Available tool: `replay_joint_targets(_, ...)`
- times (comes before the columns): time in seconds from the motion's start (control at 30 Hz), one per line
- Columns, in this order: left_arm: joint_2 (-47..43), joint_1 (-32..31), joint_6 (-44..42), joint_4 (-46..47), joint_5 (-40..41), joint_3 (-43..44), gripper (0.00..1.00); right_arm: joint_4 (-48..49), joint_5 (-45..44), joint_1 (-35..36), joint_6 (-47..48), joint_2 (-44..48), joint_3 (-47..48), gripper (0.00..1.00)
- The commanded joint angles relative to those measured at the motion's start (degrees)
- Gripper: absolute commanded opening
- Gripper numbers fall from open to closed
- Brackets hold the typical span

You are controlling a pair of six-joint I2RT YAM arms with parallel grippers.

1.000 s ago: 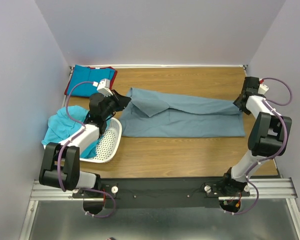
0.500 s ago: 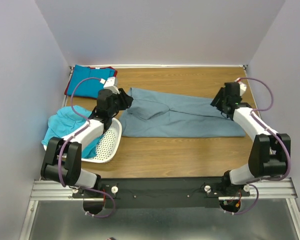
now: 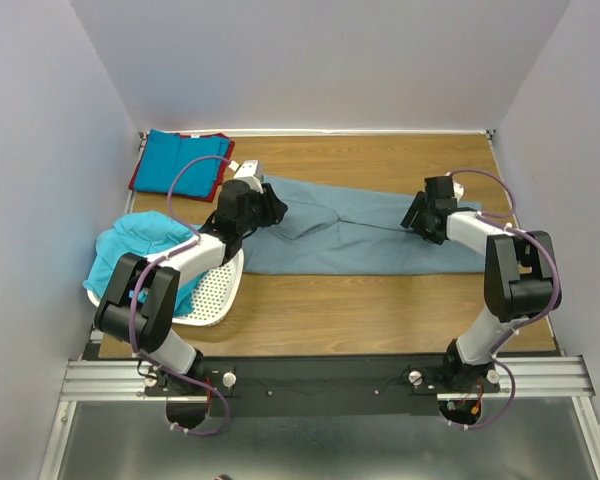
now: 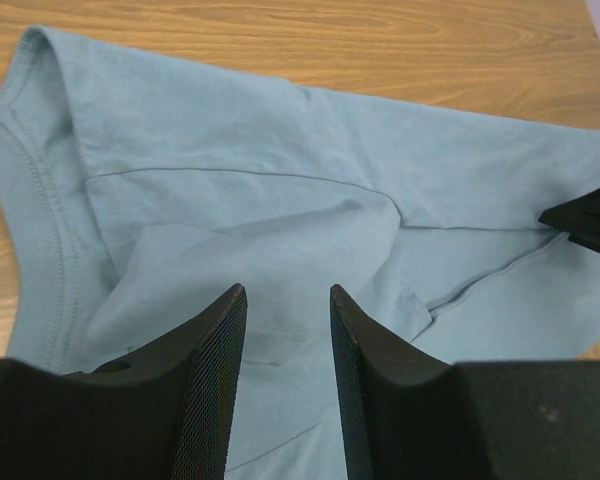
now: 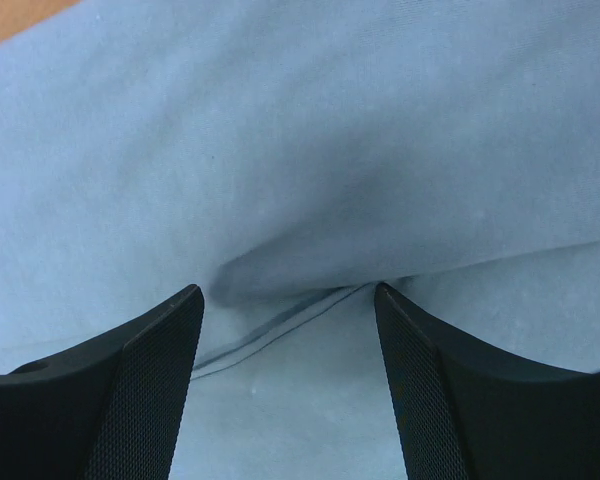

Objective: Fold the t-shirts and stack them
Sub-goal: Fold the tshirt

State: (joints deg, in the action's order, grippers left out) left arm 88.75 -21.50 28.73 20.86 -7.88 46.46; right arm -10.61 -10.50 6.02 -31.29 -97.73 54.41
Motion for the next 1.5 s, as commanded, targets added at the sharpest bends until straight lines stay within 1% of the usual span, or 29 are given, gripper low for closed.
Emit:
replay_joint_targets(0.0, 0.20, -1.97, -0.87, 1.64, 0.32, 1.62, 0.47, 0.42, 0.83, -2.50, -1.41, -2.28, -1.15, 0.77)
replay_joint_targets(0.07, -0.07, -2.58, -1.04, 1.64, 0.23, 1.44, 0.47, 0.50, 2.41, -5.39, -1.67, -2.46, -1.85, 0.77)
replay_joint_targets(0.1, -0.42, -3.28, -1.31, 1.64, -0.03, 1.36, 0.47, 0.42, 3.72, -5.75, -1.67, -2.37, -2.55, 0.77)
replay_joint_targets(0.13, -0.51, -3.55, -1.57, 1.64, -0.03, 1.27, 0.47, 0.42, 4.17, -8.46, -1.76, -2.11, -2.91, 0.77)
replay_joint_targets(0.23, -0.77, -5.13, -2.27, 1.46, 0.06, 0.92, 0.47, 0.42, 5.58, -11.20, -1.50, -0.89, -4.22, 0.77)
replay_joint_targets(0.5, -1.12, -7.16, -2.80, 1.29, 1.11, -1.01, 0.48, -0.28, 4.09, -13.76, -0.62, 2.63, -5.63, 0.77)
replay_joint_targets(0.6, -0.77, -7.16, -3.68, 0.76, 2.77, -1.63, 0.50, -0.90, 5.40, -13.67, -0.27, 4.65, -5.63, 0.77)
replay_joint_targets(0.77, 0.19, -7.07, -5.26, -1.79, 7.43, -1.72, 0.56, -1.34, 7.60, -13.58, -0.26, 10.89, -6.77, 0.76)
replay_joint_targets(0.8, 0.37, -7.07, -5.53, -2.05, 10.31, -1.81, 0.57, -1.52, 8.38, -13.41, -0.26, 11.68, -7.30, 0.76)
replay_joint_targets(0.83, 0.54, -7.07, -5.61, -2.05, 11.12, -1.81, 0.58, -1.60, 8.65, -12.80, -0.44, 13.43, -7.56, 0.76)
replay_joint_targets(1.0, 3.09, -6.89, -6.14, -3.02, 12.80, -0.40, 0.59, -2.04, 9.97, -8.67, -1.05, 16.43, -8.27, 0.76)
replay_joint_targets(1.1, 5.11, -6.63, -6.41, -3.02, 13.33, 0.12, 0.59, -2.22, 9.80, -6.11, -1.76, 16.52, -7.83, 0.75)
replay_joint_targets(1.17, 5.90, -6.54, -6.58, -2.84, 13.59, 0.21, 0.60, -2.22, 9.54, -2.96, -2.20, 16.26, -7.48, 0.75)
replay_joint_targets(1.33, 7.49, -6.45, -6.49, -2.41, 14.91, 0.39, 0.60, -2.22, 8.83, -0.05, -2.99, 15.29, -6.87, 0.75)
replay_joint_targets(1.47, 8.54, -6.45, -7.20, -1.18, 14.65, 1.09, 0.60, -2.22, 8.13, 3.98, -3.51, 13.98, -5.90, 0.75)
